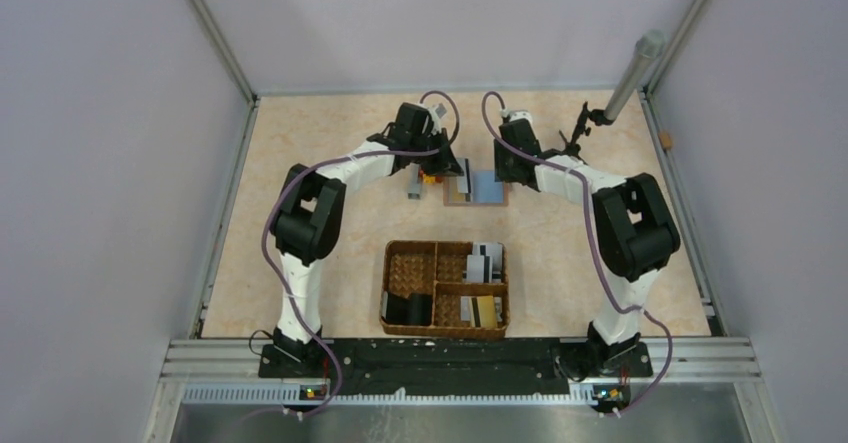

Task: Put the credit cards into the card holder
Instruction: Insert the credit card into the card holder.

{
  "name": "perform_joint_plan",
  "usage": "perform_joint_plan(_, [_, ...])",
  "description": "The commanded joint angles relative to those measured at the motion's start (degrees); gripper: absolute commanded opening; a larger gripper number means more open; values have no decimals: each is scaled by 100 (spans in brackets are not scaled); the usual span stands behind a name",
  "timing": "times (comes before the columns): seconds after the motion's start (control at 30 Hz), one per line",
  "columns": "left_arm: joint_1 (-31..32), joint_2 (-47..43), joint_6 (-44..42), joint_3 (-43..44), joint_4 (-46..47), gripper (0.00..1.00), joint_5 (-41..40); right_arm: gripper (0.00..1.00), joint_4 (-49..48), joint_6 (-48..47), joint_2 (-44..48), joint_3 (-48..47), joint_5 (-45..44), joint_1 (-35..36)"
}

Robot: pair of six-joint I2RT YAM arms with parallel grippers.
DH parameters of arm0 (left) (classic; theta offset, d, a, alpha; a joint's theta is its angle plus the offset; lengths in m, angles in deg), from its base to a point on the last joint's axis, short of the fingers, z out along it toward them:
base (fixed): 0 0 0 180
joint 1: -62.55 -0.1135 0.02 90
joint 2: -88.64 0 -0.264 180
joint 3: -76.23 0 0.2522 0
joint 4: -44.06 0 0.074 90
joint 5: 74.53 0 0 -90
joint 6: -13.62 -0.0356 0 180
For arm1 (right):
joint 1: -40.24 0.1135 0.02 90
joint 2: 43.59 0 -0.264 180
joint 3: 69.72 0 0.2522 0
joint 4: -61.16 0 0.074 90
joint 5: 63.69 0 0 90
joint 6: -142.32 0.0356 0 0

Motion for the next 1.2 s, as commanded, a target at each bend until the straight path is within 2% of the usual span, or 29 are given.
perform_joint_plan(0.0, [-74, 160, -178, 263, 12, 0, 224, 42, -55, -71, -267, -351, -221, -9])
perform_joint_plan(0.17, [-117, 234, -242, 268, -7, 0, 346, 36, -43, -74, -402, -393, -319, -11])
perform_joint_plan(0.27, [-143, 307, -157, 268, 98, 0, 560, 14, 6, -85, -493, -449, -352, -12])
perform_joint_plan(0.37, [-162, 388, -24, 268, 227, 0, 783, 0, 49, -79, -518, -471, -409, -11])
perform_joint_plan(0.77, [-264, 604, 623, 154, 910, 0, 1301, 0, 83, -75, -556, -493, -433, -7])
perform_joint_plan(1.17, [-282, 783, 472, 241, 768, 0, 1197, 0, 98, -49, -595, -559, -375, -12])
